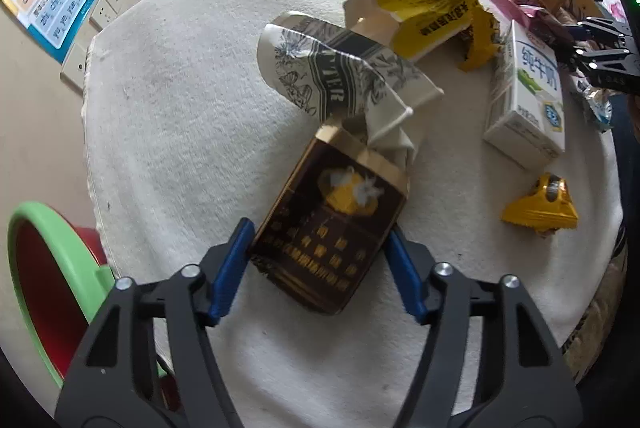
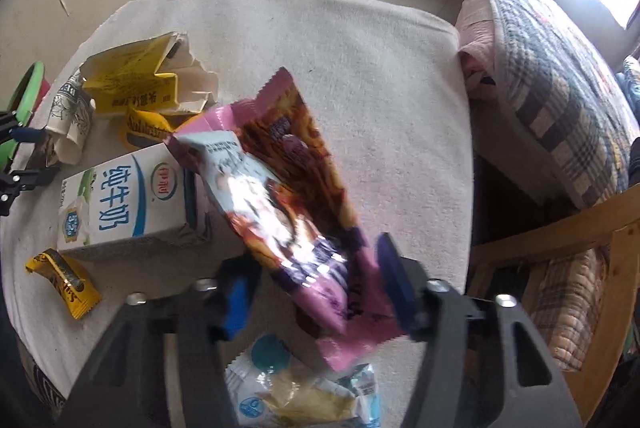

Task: Collect trash
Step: 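Grasp the brown cigarette box with the left tool while the right tool grasps the pink snack bag, then carry both items over the green bucket and open both tools to drop them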

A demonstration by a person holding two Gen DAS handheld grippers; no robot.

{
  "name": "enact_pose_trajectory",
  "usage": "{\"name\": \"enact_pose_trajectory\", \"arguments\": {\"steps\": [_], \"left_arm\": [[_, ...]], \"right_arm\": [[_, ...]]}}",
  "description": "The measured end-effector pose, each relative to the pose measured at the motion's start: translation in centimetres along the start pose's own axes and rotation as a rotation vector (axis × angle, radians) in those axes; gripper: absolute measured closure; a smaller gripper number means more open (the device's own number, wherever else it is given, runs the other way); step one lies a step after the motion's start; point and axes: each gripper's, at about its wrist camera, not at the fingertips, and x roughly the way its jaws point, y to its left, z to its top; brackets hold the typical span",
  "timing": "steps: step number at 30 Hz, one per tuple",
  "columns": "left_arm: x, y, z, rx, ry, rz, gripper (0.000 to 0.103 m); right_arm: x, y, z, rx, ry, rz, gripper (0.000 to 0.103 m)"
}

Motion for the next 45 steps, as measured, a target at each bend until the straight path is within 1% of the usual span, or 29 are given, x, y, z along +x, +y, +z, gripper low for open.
{"name": "enact_pose_trajectory", "arguments": {"steps": [2, 5, 9, 13, 15, 18, 22, 26, 33, 37, 45], "left_arm": [[-0.3, -0.5, -0.7, -0.009, -0.007, 0.008, 0.045], [-0.7, -0.7, -1.6, -0.048, -0.016, 0.006, 0.046], [-1.4, -1.7, -3.1, -0.080, -0.017, 0.002, 0.046], [-2.2, -1.6, -4.2, -0.136, -0.032, 0.002, 0.047], [-2.7, -2.1, -3.5, -0.167, -0.042, 0.005, 0.047], [-3.6, -2.3, -4.2, -0.206, -0.053, 0.000, 0.047], [-4.0, -2.5, -5.1, -0.243, -0.047, -0.031, 0.047], [-5.0, -2.7, -5.6, -0.276, -0.066, -0.014, 0.047], [-6.8, -1.5, -5.8, -0.359, -0.123, -0.005, 0.047], [-7.9, -1.2, -6.3, -0.383, -0.148, -0.012, 0.047], [-9.8, 0.0, -7.2, -0.433, -0.199, 0.017, 0.047]], "right_arm": [[-0.2, -0.3, 0.0, 0.009, -0.004, -0.004, 0.067], [-0.6, -0.6, -0.1, 0.011, -0.009, -0.008, 0.075], [-1.5, -0.3, -0.2, 0.014, -0.027, -0.003, 0.075], [-2.8, 0.0, -0.4, 0.023, -0.050, 0.000, 0.075], [-3.7, 0.3, -0.4, 0.028, -0.065, -0.003, 0.075], [-4.8, 0.7, -0.4, 0.042, -0.084, 0.003, 0.075], [-6.3, 1.6, -0.6, 0.050, -0.109, 0.015, 0.075], [-7.3, 2.6, -0.7, 0.048, -0.125, 0.029, 0.075], [-8.5, 4.2, -1.2, 0.052, -0.146, 0.065, 0.075], [-9.0, 5.3, -1.2, 0.051, -0.155, 0.080, 0.075], [-10.3, 7.2, -0.6, 0.039, -0.185, 0.101, 0.075]]}}
